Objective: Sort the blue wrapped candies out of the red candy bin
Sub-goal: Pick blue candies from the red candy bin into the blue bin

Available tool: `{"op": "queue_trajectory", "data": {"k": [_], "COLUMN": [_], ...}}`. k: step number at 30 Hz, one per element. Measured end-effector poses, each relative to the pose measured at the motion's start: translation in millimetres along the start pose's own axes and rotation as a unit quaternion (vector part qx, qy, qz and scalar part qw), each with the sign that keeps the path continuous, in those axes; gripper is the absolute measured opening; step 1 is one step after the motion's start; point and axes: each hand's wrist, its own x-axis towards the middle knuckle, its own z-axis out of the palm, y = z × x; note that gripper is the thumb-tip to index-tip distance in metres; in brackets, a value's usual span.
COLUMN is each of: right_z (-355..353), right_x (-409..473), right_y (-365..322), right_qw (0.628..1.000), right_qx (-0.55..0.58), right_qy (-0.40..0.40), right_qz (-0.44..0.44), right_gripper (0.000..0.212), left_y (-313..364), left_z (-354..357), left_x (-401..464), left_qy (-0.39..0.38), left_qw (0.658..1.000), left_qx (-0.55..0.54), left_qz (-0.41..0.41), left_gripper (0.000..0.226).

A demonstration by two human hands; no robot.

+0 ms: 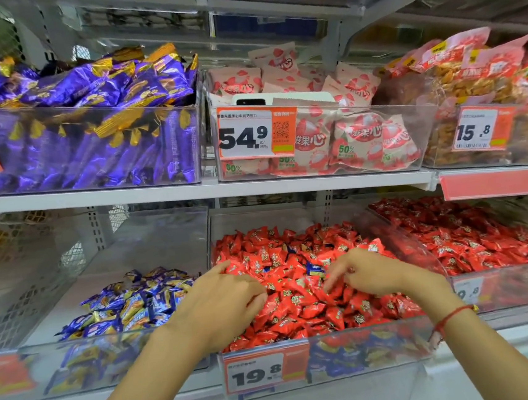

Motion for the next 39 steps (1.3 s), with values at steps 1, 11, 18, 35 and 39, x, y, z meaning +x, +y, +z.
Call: {"op": "queue_trajectory", "data": {"k": [1,11,18,35,39], "right_z": [-1,26,24,12,51], "right_x": [1,49,36,48,71], "right_y": [2,-20,-10,-108,-94], "right_qw": [1.000,0.968,0.973,0.918,0.995], "right_qx": [0.013,-0.209,-0.103,0.270,-0.030], "right_qy": [0.028,0.071,0.176,0.264,0.029], "right_qz": [-0.005,0.118,0.113,-0.119,-0.092], "right_gripper": [0.060,0.038,0.024,0.021,0.059], "left_y": [3,19,20,-6,-12], "left_z": [-3,-8,-16,-23,-19], "left_x": [0,1,-2,6,5], "left_qy": [-0.001,-0.017,0.041,0.398,0.347], "left_qw": [1.000,0.996,0.981,0.754,0.767], "left_qx": [-0.011,-0.088,-0.172,-0.445,-0.460], "left_qz": [-0.005,-0.016,-0.075,-0.275,-0.281], "left_gripper": [0.068,0.033,0.027,0.048,0.049]}}
